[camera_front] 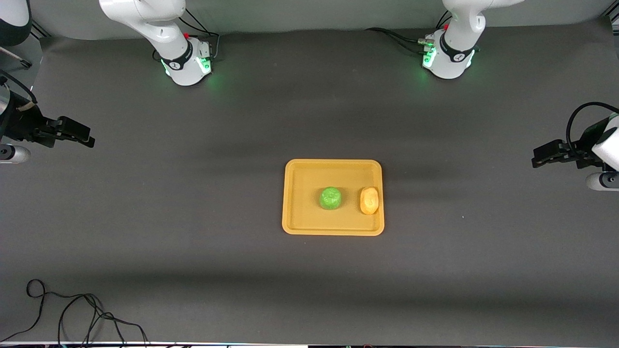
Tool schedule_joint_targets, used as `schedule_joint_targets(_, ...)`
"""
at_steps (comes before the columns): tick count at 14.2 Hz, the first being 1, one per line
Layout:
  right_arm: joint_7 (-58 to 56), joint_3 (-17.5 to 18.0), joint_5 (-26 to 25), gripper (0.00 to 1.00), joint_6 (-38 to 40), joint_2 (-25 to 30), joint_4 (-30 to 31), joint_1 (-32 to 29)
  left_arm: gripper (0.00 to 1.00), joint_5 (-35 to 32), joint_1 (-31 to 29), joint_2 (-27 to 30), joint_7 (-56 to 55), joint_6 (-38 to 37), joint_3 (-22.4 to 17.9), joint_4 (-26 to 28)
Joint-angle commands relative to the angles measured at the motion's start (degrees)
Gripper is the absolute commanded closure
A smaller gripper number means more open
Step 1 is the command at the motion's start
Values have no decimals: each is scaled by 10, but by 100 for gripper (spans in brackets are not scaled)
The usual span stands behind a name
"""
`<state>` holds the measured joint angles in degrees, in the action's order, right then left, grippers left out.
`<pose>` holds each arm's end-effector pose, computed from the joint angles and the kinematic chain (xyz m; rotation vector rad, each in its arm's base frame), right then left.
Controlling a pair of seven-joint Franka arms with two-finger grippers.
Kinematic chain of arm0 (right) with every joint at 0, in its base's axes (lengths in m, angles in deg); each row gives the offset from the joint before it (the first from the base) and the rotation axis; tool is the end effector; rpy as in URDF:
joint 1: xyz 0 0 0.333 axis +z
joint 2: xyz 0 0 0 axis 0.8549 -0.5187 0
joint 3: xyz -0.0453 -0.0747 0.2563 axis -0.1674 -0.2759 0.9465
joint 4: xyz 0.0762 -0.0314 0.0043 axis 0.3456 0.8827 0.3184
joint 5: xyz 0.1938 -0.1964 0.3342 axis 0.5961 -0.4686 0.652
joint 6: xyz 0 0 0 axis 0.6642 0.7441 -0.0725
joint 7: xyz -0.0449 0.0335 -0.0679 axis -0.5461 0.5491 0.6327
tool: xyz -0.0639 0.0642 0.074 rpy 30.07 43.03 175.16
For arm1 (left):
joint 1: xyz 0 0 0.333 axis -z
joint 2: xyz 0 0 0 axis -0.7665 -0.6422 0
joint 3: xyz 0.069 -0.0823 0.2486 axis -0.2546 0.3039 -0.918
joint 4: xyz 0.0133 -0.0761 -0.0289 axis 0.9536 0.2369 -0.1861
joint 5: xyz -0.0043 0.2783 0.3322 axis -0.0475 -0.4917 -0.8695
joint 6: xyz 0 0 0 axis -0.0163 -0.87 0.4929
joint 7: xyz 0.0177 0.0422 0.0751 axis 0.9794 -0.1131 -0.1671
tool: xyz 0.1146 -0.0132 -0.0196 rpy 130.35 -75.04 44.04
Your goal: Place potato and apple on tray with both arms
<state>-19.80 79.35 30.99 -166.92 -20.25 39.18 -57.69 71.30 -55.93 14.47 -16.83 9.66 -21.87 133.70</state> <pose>0.5957 -0.0009 0.5596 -3.1292 0.0896 0.0984 0.6346 0.0023 0.5195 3.1305 -0.0507 -0.0853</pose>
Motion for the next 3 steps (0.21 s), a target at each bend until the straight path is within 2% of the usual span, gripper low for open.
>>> schedule_joint_targets(1, -2, -4, 2, 0, -8, 8, 8, -2, 0, -3, 6, 1, 5, -12, -4, -9)
schedule_joint_targets(3, -2, -4, 2, 0, -8, 7, 8, -2, 0, -3, 4, -1, 6, -12, -4, -9)
